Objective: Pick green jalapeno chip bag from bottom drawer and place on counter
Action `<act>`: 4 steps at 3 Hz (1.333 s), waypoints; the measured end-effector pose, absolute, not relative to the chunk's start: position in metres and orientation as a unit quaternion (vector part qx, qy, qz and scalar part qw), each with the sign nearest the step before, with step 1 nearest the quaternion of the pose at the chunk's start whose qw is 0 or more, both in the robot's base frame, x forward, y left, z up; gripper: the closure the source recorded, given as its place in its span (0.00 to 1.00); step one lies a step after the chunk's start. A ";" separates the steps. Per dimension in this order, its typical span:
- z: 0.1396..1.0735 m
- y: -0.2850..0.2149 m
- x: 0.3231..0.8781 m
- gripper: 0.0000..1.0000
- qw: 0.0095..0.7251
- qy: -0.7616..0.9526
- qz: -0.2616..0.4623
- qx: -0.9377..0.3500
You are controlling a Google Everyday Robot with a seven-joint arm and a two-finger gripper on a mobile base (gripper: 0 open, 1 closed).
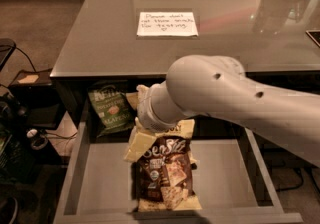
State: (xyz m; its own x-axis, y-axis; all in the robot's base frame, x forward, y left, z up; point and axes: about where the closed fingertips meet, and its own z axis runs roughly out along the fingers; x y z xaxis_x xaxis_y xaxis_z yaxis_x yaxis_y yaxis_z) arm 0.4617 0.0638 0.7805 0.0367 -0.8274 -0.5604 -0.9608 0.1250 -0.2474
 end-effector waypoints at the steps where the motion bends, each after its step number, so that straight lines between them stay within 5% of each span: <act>1: 0.754 0.083 0.485 0.00 0.305 0.705 0.113 -0.630; 4: 0.733 0.099 0.499 0.00 0.327 0.708 0.118 -0.614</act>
Offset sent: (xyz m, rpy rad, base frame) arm 0.0189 0.0138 -0.0241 0.0077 0.0140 -0.0345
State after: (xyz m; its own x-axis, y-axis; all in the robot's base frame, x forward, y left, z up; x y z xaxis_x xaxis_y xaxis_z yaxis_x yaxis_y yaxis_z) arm 0.4993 0.0987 0.7331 -0.0315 -0.7933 -0.6080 -0.9476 0.2172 -0.2344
